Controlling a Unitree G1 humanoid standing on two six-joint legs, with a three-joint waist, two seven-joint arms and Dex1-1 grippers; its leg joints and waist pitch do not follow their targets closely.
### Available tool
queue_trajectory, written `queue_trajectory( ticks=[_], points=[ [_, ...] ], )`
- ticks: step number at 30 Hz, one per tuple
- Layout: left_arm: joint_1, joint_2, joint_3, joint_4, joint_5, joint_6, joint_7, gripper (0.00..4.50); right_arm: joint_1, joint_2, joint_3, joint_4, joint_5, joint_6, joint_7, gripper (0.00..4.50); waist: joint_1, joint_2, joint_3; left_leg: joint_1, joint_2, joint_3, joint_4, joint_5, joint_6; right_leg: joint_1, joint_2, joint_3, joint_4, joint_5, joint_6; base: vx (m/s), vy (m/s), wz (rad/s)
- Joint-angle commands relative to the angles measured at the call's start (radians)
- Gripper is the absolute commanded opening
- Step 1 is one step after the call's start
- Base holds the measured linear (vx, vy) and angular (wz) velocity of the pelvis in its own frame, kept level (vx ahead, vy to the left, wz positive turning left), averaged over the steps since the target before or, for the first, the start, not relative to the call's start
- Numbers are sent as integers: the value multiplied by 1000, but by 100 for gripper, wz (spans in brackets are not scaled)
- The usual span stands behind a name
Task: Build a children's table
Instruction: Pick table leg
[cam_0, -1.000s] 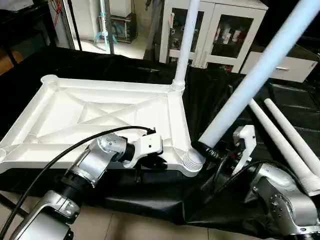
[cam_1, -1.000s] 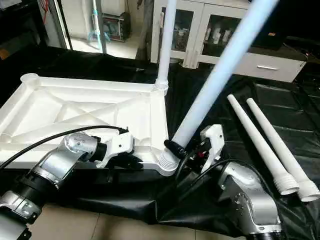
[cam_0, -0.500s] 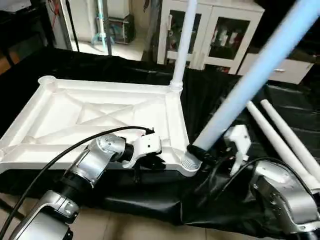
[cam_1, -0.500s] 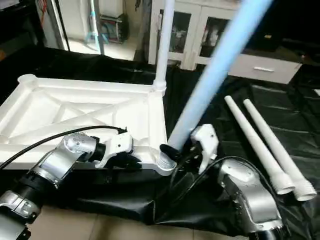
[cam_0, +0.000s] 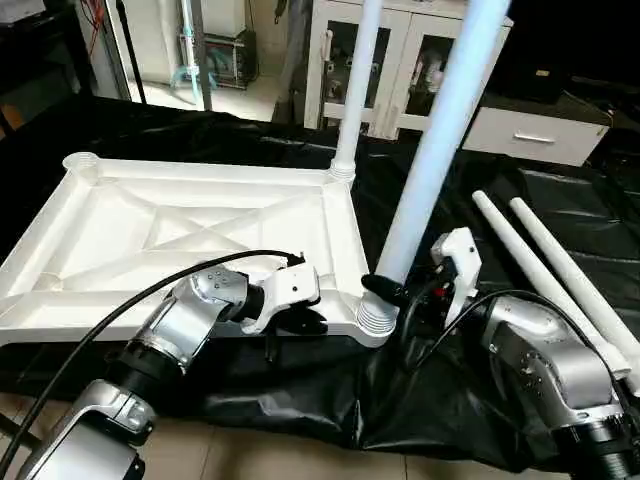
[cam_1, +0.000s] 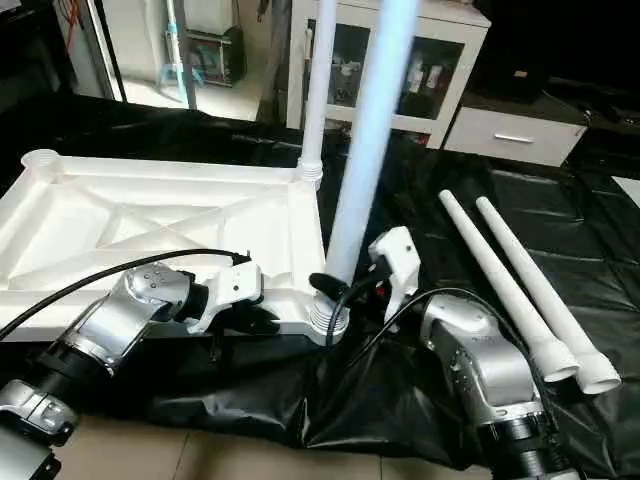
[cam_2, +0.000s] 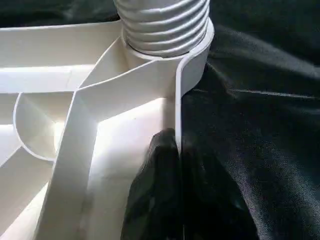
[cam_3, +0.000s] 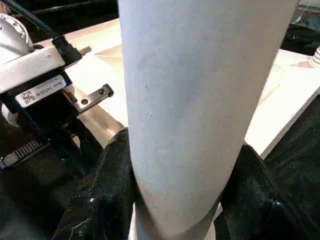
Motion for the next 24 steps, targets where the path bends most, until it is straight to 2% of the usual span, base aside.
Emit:
queue_trajectory(
  ticks=[1, 5, 8, 10, 13, 14, 19, 24],
  points=[
    [-3, 0, -7, 23, 13, 15, 23, 3, 61, -30, 28, 135, -66, 79, -21, 186, -1, 11, -11, -12, 52, -15, -105, -340, -17, 8, -55, 33, -92, -314, -153, 0, 0, 0],
    [-2, 0, -6, 22, 14, 16, 25, 3, 90, -35, 26, 107, -60, 85, -17, 186, 0, 8, -10, -11, 52, -15, -107, -352, -16, 8, -56, 33, -96, -339, -145, 0, 0, 0],
    [-1, 0, -3, 21, 16, 16, 28, 3, 119, -35, 35, 75, -74, 50, -22, 186, 2, 8, -12, -10, 52, -15, -107, -348, -15, 7, -56, 34, -97, -337, -139, 0, 0, 0],
    [-2, 1, -2, 23, 19, 14, 32, 3, 138, -27, 36, 48, -75, 22, -31, 186, 5, 7, -15, -10, 53, -13, -108, -311, -10, 12, -55, 33, -95, -283, -142, 0, 0, 0],
    [-4, 0, 0, 28, 20, 11, 34, 3, 157, -7, 17, 30, -49, 23, -42, 186, 6, 7, -15, -10, 52, -10, -108, -296, -4, 13, -53, 33, -94, -255, -151, 0, 0, 0],
    [-6, 0, 0, 33, 21, 8, 34, 3, 165, -12, 29, 35, -62, 23, -42, 186, 5, 11, -14, -12, 52, -12, -110, -298, -6, 14, -54, 32, -93, -260, -155, 0, 0, 0],
    [-11, -5, -3, 38, 22, 6, 34, 3, 171, -16, 50, 75, -99, 14, -54, 186, 2, 8, -12, -12, 52, -14, -112, -338, -13, 11, -55, 32, -100, -329, -140, 0, 0, 0],
    [-11, -3, -7, 37, 21, 0, 30, 3, 164, -15, 64, 78, -113, 8, -52, 186, 1, 11, -10, -11, 53, -17, -115, -369, -19, 6, -56, 33, -105, -372, -123, 0, 0, 0]
  ],
)
